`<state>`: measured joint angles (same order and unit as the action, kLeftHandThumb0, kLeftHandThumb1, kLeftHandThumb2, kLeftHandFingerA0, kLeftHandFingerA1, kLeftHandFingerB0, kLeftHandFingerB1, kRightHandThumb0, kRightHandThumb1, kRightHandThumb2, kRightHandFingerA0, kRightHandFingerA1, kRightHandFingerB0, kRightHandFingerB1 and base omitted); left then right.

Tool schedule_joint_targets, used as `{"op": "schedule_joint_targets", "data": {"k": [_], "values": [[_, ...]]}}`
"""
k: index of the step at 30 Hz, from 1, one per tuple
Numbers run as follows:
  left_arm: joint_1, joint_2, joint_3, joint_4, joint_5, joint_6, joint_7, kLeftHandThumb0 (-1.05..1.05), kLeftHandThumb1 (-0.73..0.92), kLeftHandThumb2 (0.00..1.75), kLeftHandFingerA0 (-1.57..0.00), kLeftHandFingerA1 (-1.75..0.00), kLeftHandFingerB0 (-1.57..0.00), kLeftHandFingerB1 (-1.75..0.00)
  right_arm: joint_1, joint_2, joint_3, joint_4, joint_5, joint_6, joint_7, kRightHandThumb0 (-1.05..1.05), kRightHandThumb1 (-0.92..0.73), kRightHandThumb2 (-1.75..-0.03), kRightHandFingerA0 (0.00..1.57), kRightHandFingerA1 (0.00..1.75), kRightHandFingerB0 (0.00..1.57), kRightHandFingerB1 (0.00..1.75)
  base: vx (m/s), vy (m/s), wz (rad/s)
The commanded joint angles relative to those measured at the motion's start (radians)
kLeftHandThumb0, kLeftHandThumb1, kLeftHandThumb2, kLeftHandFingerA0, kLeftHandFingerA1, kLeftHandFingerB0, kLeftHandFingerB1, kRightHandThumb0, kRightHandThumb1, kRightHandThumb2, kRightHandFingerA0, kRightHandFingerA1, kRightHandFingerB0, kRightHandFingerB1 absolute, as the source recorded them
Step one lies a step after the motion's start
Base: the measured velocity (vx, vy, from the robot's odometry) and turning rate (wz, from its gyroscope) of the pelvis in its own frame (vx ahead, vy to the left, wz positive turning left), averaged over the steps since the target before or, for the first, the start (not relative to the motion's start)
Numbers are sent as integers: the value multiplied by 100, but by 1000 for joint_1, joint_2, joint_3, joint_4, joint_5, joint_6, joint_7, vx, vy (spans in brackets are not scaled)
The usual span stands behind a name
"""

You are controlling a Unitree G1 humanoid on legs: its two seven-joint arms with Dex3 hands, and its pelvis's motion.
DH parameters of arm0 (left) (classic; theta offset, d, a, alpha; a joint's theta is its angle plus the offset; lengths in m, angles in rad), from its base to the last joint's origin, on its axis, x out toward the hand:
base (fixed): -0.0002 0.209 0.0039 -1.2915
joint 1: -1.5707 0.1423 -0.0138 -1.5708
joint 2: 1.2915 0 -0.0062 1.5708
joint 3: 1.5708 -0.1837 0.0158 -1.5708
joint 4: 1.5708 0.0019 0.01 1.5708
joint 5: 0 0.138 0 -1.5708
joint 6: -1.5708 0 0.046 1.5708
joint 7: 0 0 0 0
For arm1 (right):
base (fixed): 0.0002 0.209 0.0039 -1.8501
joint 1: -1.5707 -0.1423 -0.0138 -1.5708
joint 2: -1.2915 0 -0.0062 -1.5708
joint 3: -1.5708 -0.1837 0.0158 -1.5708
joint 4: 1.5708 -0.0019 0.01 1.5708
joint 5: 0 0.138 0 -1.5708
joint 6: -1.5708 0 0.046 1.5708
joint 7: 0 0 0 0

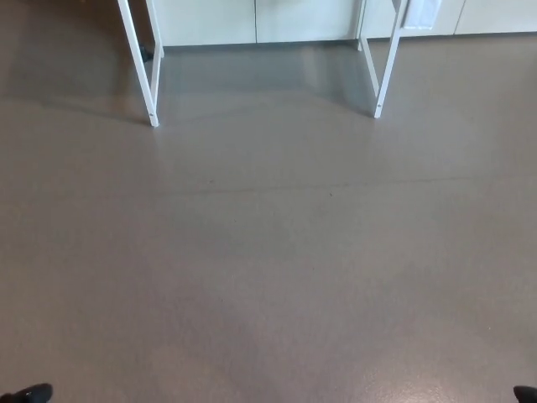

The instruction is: The robot walk towards a table in front and uses its left hand to pickup a tennis ball on the left side and put it in a container on the right hand side

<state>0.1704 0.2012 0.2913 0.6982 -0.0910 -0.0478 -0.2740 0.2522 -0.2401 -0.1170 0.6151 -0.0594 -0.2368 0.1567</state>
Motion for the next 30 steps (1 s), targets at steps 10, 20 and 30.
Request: {"op": "schedule_joint_targets", "data": {"k": [10,20,30], "values": [[142,13,-9,-15,-27,-116,-67,-3,51,56,-54,-51,-35,-42,116,-10,-4,63,22,-159,23,-27,-46,-61,55,48,35,41,0,-1,-3],[165,21,-24,-28,-19,-130,-61,0,51,55,-51,-47,-36,-41,131,-8,-2,114,11,-224,4,-26,-46,-61,56,47,36,40,-23,23,4],[160,25,-38,-48,-23,-125,-56,2,53,55,-50,-48,-36,-42,141,-13,19,76,-19,-235,-45,-29,-45,-61,56,48,35,41,177,159,-14]]}}
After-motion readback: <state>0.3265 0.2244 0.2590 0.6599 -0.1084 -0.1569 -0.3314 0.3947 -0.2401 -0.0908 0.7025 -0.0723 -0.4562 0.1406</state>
